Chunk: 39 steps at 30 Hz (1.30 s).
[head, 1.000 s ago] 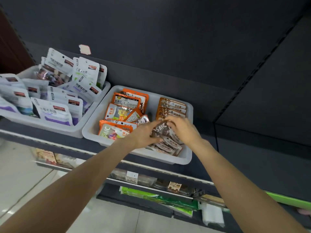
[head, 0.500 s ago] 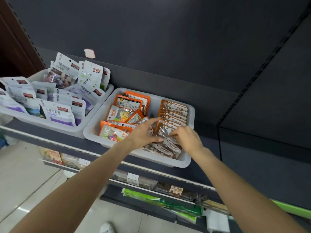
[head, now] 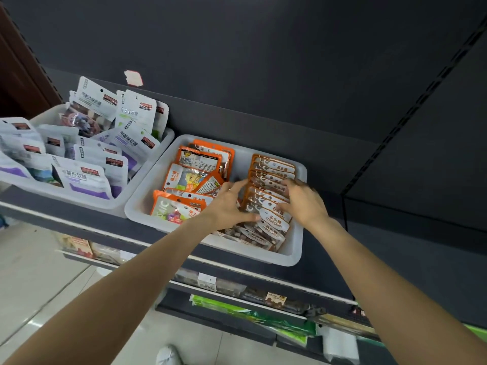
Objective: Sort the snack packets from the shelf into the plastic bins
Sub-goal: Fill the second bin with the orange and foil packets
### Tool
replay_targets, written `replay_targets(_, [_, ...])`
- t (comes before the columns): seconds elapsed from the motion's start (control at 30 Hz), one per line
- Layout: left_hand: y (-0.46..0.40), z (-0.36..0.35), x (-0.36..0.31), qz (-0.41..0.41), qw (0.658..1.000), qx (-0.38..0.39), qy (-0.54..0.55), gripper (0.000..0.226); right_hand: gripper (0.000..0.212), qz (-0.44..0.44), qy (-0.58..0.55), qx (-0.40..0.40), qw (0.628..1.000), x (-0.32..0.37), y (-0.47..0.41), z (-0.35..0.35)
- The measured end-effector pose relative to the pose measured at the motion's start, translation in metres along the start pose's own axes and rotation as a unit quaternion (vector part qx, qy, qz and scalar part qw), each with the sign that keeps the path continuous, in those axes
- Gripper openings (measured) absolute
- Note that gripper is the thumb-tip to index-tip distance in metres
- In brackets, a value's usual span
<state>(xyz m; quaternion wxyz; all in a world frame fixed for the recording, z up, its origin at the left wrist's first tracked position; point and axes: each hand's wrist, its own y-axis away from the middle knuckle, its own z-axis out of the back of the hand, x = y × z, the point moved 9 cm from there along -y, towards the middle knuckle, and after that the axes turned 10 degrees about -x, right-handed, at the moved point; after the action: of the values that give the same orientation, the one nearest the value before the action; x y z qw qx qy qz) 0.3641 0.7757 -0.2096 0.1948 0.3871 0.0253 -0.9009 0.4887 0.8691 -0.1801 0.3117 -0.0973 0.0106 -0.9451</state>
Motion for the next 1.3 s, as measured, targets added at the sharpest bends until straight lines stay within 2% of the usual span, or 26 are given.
replay_targets(0.07, [-0.006, -0.002, 0.004, 0.042, 0.997, 0.009, 0.067, 0.102, 0.042, 0.001, 0.038, -0.015, 0.999, 0.002, -0.004, 0.001])
replay_targets(0.17, [-0.013, -0.005, 0.008, 0.069, 0.992, 0.012, 0.104, 0.106, 0.044, -0.001, 0.029, -0.013, 0.999, 0.004, -0.003, -0.003])
replay_targets(0.27, [-0.014, -0.014, 0.005, 0.086, 0.980, 0.035, 0.175, 0.098, 0.033, -0.026, -0.010, 0.015, 0.999, 0.001, 0.002, -0.008])
replay_targets(0.37, [-0.004, -0.015, -0.001, 0.085, 0.964, 0.019, 0.251, 0.082, 0.018, -0.006, -0.032, -0.051, 0.998, 0.006, 0.013, 0.006])
replay_targets(0.43, [0.001, -0.011, 0.002, 0.083, 0.956, -0.010, 0.282, 0.068, 0.019, 0.027, -0.026, -0.113, 0.993, 0.008, 0.024, 0.014])
replay_targets(0.57, [0.000, -0.005, 0.006, 0.142, 0.947, -0.007, 0.286, 0.040, 0.036, 0.012, -0.103, -0.063, 0.993, -0.004, 0.019, 0.001])
replay_targets(0.63, [-0.014, 0.003, 0.004, 0.155, 0.942, -0.036, 0.295, 0.041, 0.042, -0.017, -0.153, -0.095, 0.983, -0.012, 0.008, 0.010])
replay_targets(0.73, [-0.037, 0.006, 0.002, 0.153, 0.944, -0.050, 0.288, 0.048, 0.041, -0.033, -0.159, -0.142, 0.976, -0.020, -0.006, 0.021])
replay_targets(0.8, [-0.050, 0.006, 0.003, 0.154, 0.948, -0.054, 0.275, 0.047, 0.046, -0.045, -0.155, -0.110, 0.981, -0.021, -0.015, 0.013])
replay_targets(0.9, [-0.061, -0.003, 0.005, 0.175, 0.948, -0.036, 0.265, 0.047, 0.052, -0.072, -0.143, -0.009, 0.987, -0.018, -0.028, -0.007])
replay_targets(1.1, [-0.077, -0.010, -0.002, 0.150, 0.955, -0.011, 0.255, 0.056, 0.065, -0.053, 0.006, 0.018, 0.998, -0.015, -0.042, -0.010])
replay_targets(1.2, [-0.074, -0.008, 0.003, 0.156, 0.945, -0.013, 0.286, 0.055, 0.058, -0.034, 0.000, 0.037, 0.999, -0.013, -0.045, -0.009])
replay_targets(1.3, [-0.071, -0.013, 0.007, 0.155, 0.939, 0.007, 0.306, 0.044, 0.046, -0.014, 0.038, 0.059, 0.997, -0.005, -0.047, -0.012])
